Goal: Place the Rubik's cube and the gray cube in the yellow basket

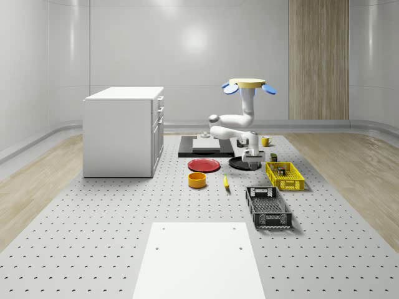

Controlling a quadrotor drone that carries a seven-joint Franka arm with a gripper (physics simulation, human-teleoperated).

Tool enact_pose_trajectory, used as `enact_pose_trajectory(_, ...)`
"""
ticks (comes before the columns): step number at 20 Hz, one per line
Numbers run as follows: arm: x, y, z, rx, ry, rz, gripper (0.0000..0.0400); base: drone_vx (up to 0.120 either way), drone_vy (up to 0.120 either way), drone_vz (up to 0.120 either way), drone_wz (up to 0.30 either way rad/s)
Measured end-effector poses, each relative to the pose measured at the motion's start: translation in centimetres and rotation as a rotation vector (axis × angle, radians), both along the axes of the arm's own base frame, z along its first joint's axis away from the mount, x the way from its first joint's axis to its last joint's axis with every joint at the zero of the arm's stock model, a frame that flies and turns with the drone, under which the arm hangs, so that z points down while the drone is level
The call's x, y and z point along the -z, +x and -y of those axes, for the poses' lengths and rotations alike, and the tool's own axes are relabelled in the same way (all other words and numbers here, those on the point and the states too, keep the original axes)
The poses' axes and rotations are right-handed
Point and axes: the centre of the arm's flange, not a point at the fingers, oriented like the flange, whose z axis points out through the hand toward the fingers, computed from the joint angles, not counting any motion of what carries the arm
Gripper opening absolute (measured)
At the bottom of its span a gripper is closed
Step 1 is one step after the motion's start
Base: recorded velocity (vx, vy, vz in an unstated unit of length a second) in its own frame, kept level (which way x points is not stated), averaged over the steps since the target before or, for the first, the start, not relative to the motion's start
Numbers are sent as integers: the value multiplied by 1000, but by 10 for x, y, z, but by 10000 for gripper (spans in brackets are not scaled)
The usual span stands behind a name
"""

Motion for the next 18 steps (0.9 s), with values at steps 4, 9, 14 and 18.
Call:
enact_pose_trajectory(4, 0, 0, 0, 0, 0, 0, 251, 0, 120, 0, 0)
enact_pose_trajectory(9, 0, 0, 0, 0, 0, 0, 251, 0, 120, -56, 0)
enact_pose_trajectory(14, 0, 0, 0, 0, 0, 0, 251, 0, 120, 0, 0)
enact_pose_trajectory(18, 0, 0, 0, 0, 0, 0, 251, 0, 120, 0, 0)
